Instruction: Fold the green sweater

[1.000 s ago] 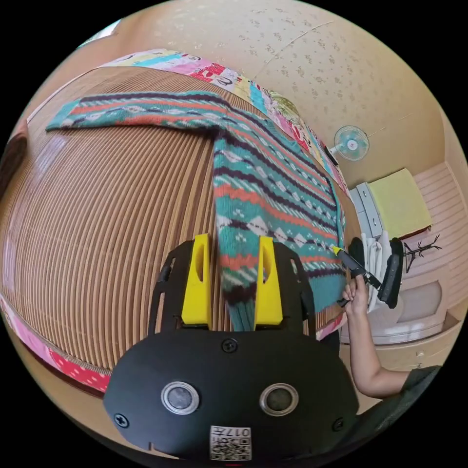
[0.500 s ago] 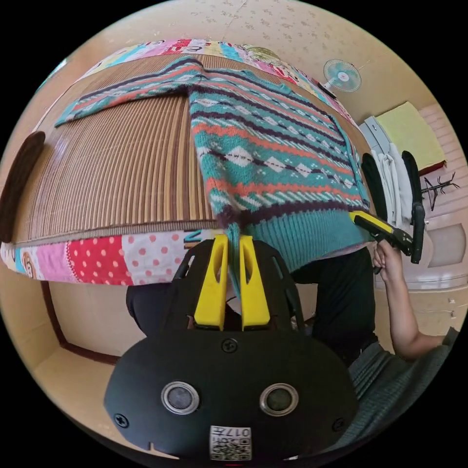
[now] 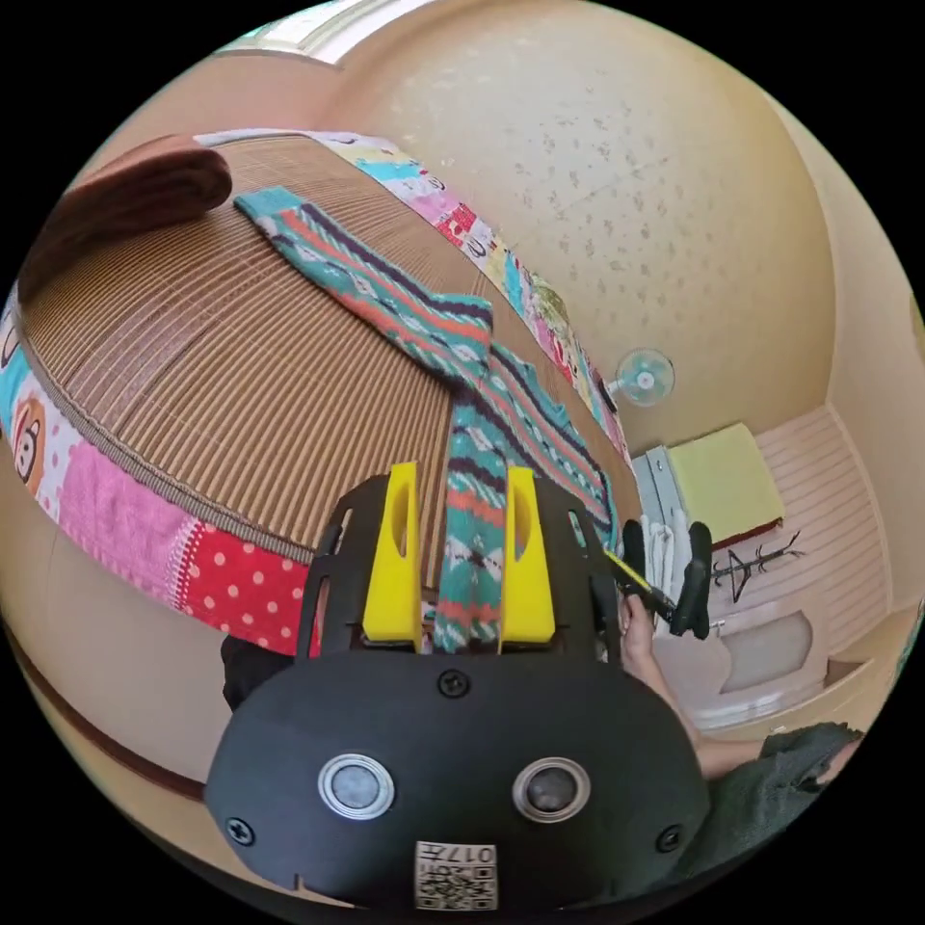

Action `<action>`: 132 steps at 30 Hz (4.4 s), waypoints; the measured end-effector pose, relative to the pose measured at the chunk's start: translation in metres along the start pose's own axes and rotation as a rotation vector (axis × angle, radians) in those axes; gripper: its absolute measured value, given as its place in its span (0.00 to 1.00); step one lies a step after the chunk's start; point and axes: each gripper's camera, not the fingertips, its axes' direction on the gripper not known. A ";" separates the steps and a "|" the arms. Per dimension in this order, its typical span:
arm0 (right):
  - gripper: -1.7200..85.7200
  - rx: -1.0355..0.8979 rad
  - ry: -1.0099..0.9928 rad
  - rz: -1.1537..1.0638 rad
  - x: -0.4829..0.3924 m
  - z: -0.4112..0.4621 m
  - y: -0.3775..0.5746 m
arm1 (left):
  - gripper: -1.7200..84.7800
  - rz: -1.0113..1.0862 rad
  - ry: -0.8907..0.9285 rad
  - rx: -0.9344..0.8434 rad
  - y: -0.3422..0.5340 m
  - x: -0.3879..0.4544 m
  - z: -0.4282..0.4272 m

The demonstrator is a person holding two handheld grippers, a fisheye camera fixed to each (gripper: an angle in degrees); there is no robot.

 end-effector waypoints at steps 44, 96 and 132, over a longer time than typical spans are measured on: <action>0.02 0.098 0.028 -0.033 -0.020 0.000 0.033 | 0.12 0.615 -0.214 -0.172 0.121 0.389 0.211; 0.10 0.120 -1.398 0.205 0.189 -0.314 -0.203 | 0.07 0.567 -0.031 -0.051 0.216 0.193 0.012; 0.02 0.026 -0.087 0.026 0.042 -0.150 0.099 | 0.22 0.327 -0.239 -0.294 0.239 0.203 -0.049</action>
